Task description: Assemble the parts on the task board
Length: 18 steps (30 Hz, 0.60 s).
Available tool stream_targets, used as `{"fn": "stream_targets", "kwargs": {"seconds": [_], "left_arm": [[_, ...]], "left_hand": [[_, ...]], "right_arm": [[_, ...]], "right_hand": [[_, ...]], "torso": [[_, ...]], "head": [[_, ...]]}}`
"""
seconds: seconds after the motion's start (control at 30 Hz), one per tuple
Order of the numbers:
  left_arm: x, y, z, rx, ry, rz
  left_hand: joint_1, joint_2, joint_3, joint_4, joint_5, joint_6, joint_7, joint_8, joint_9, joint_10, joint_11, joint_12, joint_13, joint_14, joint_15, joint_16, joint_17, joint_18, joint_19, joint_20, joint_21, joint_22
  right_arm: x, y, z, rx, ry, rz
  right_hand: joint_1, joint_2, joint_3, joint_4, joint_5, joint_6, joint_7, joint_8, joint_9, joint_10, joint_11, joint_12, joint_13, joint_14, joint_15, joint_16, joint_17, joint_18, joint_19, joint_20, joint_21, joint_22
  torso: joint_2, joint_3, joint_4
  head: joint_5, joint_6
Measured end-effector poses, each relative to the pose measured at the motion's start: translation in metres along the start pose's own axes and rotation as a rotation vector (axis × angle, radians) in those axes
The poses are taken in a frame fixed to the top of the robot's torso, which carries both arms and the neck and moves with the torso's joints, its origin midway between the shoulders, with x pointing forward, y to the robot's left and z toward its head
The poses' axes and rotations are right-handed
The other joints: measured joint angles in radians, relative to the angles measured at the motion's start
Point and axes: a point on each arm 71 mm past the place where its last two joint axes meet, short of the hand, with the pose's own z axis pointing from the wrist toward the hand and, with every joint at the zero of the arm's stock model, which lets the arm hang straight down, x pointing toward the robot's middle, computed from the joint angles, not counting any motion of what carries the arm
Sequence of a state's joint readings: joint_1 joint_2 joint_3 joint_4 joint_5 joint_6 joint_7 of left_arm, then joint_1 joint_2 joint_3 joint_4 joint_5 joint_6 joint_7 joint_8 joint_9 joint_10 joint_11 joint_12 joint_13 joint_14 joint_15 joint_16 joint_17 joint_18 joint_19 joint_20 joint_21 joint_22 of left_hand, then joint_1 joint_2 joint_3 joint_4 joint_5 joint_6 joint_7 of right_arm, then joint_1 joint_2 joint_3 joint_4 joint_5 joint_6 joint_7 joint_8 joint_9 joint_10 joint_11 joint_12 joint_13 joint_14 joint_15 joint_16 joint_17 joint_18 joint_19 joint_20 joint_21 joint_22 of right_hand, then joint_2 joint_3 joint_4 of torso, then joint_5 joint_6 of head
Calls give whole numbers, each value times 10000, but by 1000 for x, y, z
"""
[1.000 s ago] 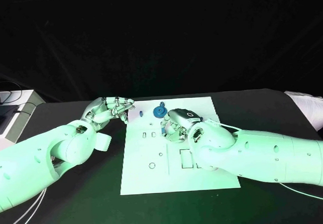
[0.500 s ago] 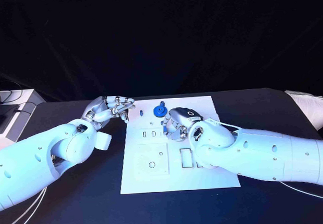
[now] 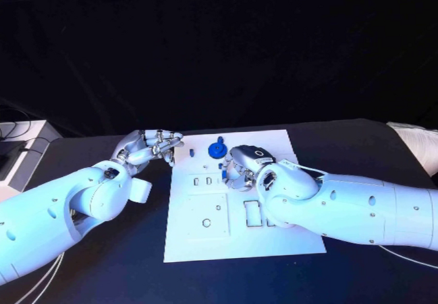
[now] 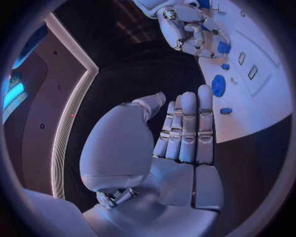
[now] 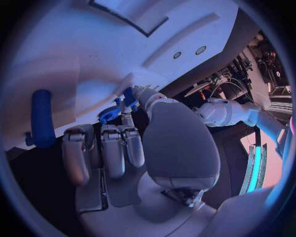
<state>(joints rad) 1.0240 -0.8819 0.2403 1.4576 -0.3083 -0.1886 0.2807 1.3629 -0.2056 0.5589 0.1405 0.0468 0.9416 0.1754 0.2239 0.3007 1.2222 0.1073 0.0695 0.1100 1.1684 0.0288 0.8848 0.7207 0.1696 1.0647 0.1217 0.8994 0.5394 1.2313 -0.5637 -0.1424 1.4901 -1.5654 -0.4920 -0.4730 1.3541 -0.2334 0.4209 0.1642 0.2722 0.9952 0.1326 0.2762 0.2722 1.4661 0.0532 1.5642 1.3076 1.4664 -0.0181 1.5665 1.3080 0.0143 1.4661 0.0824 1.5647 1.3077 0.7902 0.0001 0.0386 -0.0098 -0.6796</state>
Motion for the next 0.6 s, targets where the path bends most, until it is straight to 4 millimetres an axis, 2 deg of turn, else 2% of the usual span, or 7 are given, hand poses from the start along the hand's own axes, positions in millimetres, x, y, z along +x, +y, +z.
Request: {"fn": "stream_targets", "kwargs": {"seconds": [0.13,0.23,0.5,0.6], "left_arm": [[0,0,0,-2,1,7],[0,0,0,-2,5,15],[0,0,0,-3,11,31],[0,0,0,-4,11,34]], "left_hand": [[0,0,0,0,0,0,0,0,0,0,0,0,0,0,0,0,-11,0,0,0,0,0],[0,0,0,0,0,0,0,0,0,0,0,0,0,0,0,0,-11,0,0,0,0,-1],[0,0,0,0,0,0,0,0,-1,1,-1,0,-2,0,0,0,-11,0,0,0,0,-2],[0,0,0,0,0,0,0,0,9,-37,-38,0,-2,0,0,0,-11,0,0,0,0,8]], "right_arm": [[2,-1,-1,24,91,-22],[2,-1,-1,19,140,-35],[2,-1,-1,-17,187,-20],[2,-1,-1,-27,167,2]], "right_hand": [[-63,-63,-118,46,0,-223,77,-154,-84,0,0,0,0,0,0,0,0,-1,0,0,0,0],[-117,-117,-169,41,1,-251,83,-154,-102,0,0,0,-1,0,0,0,-1,0,0,0,0,-1],[-117,-116,-296,59,-36,-413,173,-251,-134,-2,73,-5,-2,-2,3,0,-1,0,0,5,0,-2],[-116,-116,-334,97,-37,-495,185,-286,-154,-2,73,-60,-2,-2,74,0,-1,0,0,76,0,-2]], "torso": [[0,-3,-2],[0,-4,-4],[-2,-8,-3],[-2,-11,-2]], "head": [[0,-11],[0,-17],[-6,-19],[-9,-19]]}}
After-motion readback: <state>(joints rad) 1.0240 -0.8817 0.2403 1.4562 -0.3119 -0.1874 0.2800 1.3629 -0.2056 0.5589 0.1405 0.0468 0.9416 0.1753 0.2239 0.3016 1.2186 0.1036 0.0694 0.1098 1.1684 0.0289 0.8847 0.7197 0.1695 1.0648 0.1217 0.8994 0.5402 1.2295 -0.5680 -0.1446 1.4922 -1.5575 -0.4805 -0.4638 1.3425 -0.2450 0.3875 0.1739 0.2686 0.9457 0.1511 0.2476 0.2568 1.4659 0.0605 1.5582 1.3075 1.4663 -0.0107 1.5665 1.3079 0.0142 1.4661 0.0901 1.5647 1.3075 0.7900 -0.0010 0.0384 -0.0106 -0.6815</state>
